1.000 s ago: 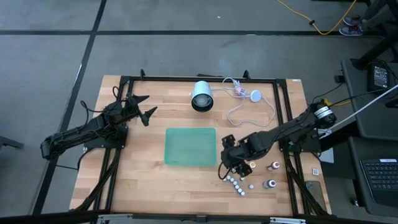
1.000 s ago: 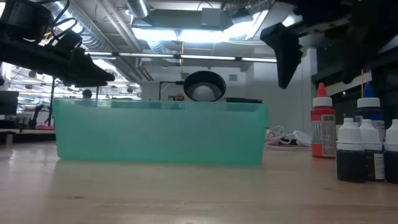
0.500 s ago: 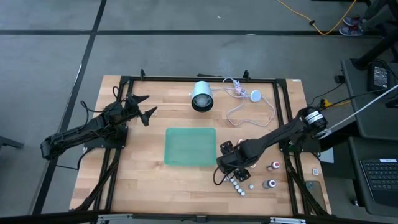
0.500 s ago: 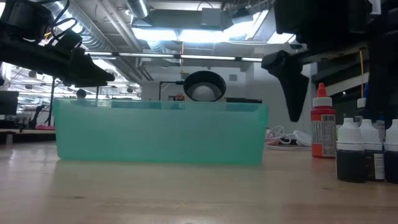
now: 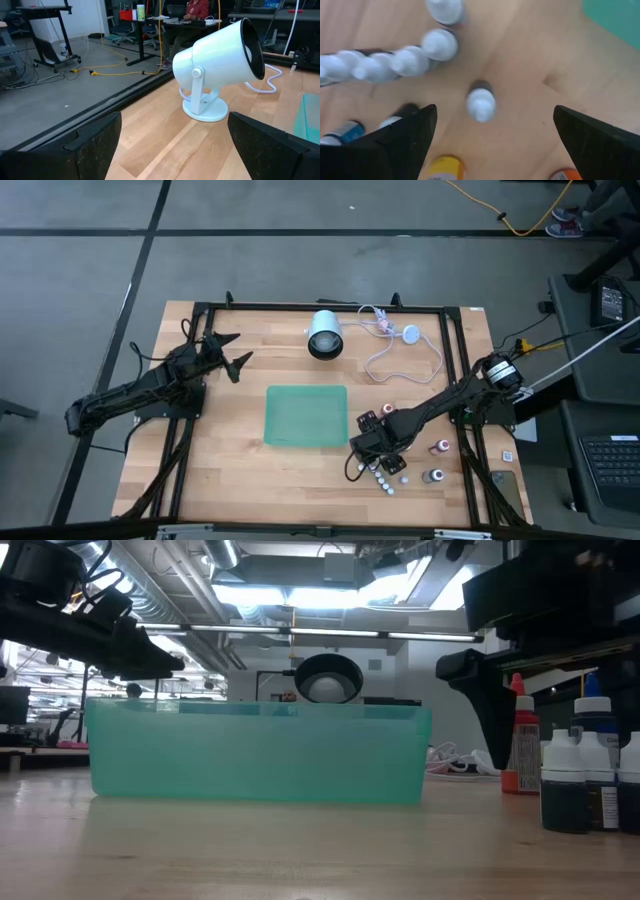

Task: Pick & Place food coloring
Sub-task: Put the small black food coloring bottle into the bin

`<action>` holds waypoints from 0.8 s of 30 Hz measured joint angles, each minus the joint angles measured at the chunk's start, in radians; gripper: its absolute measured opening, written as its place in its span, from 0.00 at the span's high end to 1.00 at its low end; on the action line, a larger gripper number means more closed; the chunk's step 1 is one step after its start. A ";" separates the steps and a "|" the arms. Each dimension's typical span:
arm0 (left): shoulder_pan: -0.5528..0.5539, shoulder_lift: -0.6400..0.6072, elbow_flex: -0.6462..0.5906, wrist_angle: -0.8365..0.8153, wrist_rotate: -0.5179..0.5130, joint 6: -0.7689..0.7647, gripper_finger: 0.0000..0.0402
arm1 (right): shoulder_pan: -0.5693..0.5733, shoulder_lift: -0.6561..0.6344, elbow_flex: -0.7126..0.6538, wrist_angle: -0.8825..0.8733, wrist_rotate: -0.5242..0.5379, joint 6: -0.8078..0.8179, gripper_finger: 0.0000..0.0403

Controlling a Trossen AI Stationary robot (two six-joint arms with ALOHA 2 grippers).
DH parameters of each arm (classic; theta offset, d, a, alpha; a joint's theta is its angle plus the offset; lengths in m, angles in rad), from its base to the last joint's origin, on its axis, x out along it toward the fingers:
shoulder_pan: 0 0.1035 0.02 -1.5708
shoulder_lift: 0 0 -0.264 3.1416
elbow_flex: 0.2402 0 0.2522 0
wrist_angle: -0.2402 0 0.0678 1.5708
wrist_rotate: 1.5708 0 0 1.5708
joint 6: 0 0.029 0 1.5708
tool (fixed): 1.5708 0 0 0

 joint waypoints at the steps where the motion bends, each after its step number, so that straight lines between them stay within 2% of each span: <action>1: 0.000 0.000 0.000 0.000 0.000 0.000 0.10 | 0.001 0.000 0.001 -0.001 -0.002 0.000 0.01; 6: 0.000 0.000 0.000 0.000 0.000 0.000 0.10 | -0.001 0.000 0.003 0.008 -0.002 0.001 0.01; 9: 0.000 0.000 0.000 0.000 0.000 0.000 0.10 | 0.000 0.000 0.003 0.008 -0.002 0.000 0.05; 24: 0.000 0.000 0.000 0.000 0.000 0.000 0.10 | 0.000 0.000 0.004 0.015 -0.017 0.007 0.41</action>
